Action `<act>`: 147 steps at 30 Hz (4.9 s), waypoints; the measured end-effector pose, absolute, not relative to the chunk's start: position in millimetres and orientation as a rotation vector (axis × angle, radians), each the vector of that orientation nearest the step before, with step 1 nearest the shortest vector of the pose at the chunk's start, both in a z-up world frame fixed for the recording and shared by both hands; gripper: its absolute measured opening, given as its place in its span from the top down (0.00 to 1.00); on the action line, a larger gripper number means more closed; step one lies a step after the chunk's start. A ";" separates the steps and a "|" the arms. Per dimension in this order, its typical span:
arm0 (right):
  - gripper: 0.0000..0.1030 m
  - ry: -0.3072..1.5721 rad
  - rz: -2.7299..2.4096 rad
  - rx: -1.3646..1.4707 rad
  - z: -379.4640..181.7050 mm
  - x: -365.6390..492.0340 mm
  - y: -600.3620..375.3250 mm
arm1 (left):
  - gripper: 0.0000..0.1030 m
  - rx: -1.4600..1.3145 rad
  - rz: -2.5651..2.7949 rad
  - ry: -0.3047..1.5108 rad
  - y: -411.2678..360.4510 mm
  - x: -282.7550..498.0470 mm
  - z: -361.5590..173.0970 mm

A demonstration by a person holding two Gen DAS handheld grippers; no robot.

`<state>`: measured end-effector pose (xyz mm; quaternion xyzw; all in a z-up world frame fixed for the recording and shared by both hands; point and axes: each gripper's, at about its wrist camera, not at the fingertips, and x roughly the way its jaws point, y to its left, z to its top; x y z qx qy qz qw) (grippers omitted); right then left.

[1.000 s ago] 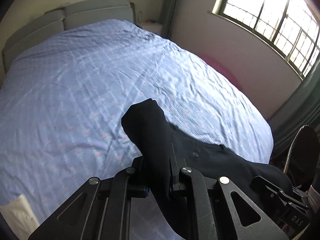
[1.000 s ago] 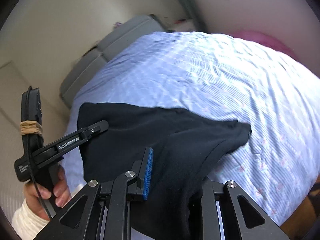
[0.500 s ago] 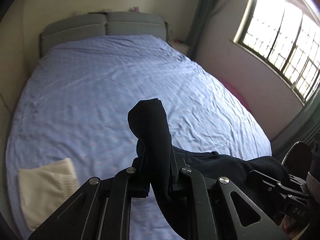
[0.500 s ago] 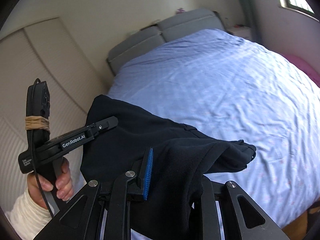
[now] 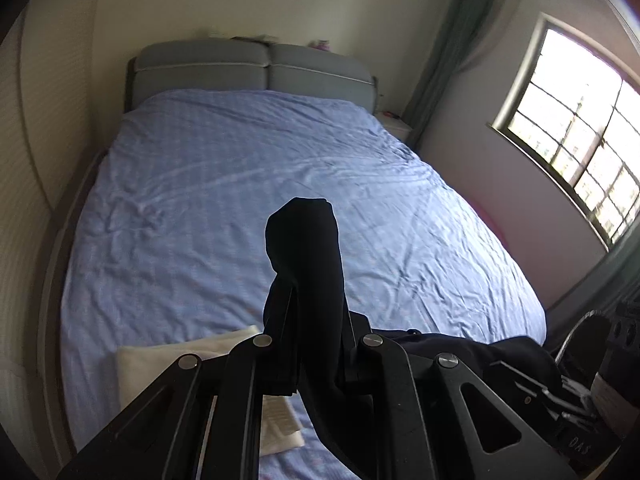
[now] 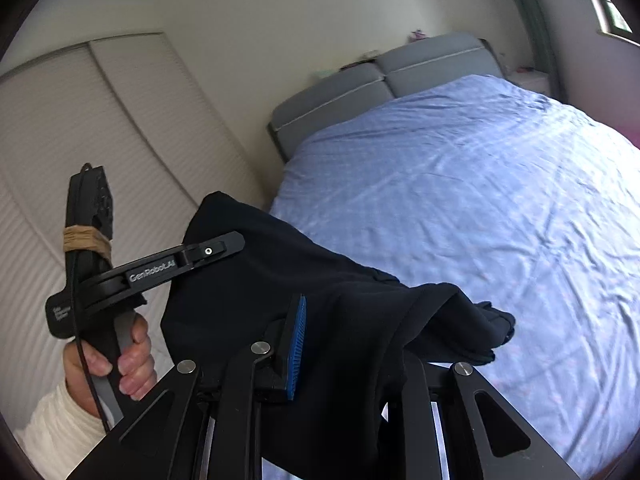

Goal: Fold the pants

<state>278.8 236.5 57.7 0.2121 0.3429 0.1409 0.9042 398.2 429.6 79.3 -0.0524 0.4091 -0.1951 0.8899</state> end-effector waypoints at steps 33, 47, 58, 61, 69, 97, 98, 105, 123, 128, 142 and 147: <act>0.79 0.955 -0.162 0.695 -79.5 284.8 464.2 | 0.87 0.053 -0.763 1.141 599.4 495.8 -82.4; 0.79 1.252 -0.101 1.025 -196.9 276.1 526.9 | 0.87 0.037 -0.656 1.296 669.4 493.0 -154.1; 0.54 1.491 -0.156 1.057 -254.4 268.7 558.0 | 0.75 -0.042 -0.440 1.390 702.5 516.3 -190.1; 0.54 1.541 -0.139 1.031 -258.5 261.1 561.2 | 0.67 0.009 -0.382 1.364 707.8 513.3 -186.9; 0.42 1.357 -0.110 0.772 -186.3 258.7 512.9 | 0.39 0.252 -0.270 1.091 717.6 466.5 -109.1; 0.21 0.907 0.043 0.070 40.3 114.1 186.0 | 0.03 0.250 -0.278 0.862 375.4 155.5 40.9; 0.21 0.902 0.041 0.076 42.8 111.7 177.0 | 0.03 0.251 -0.285 0.867 364.3 156.7 41.4; 0.21 0.870 0.019 0.105 55.7 110.7 116.8 | 0.03 0.225 -0.306 0.842 309.0 161.8 51.7; 0.21 0.838 0.036 0.140 70.0 122.6 -13.3 | 0.03 0.190 -0.281 0.810 190.9 178.3 70.3; 0.21 0.832 0.098 0.108 73.9 117.6 -55.8 | 0.03 0.170 -0.230 0.794 154.4 166.6 74.0; 0.21 0.793 0.181 0.069 87.2 99.2 -122.5 | 0.02 0.110 -0.166 0.743 92.0 127.5 88.7; 0.21 0.784 0.200 0.070 88.4 93.3 -130.4 | 0.01 0.101 -0.158 0.730 84.3 116.9 92.0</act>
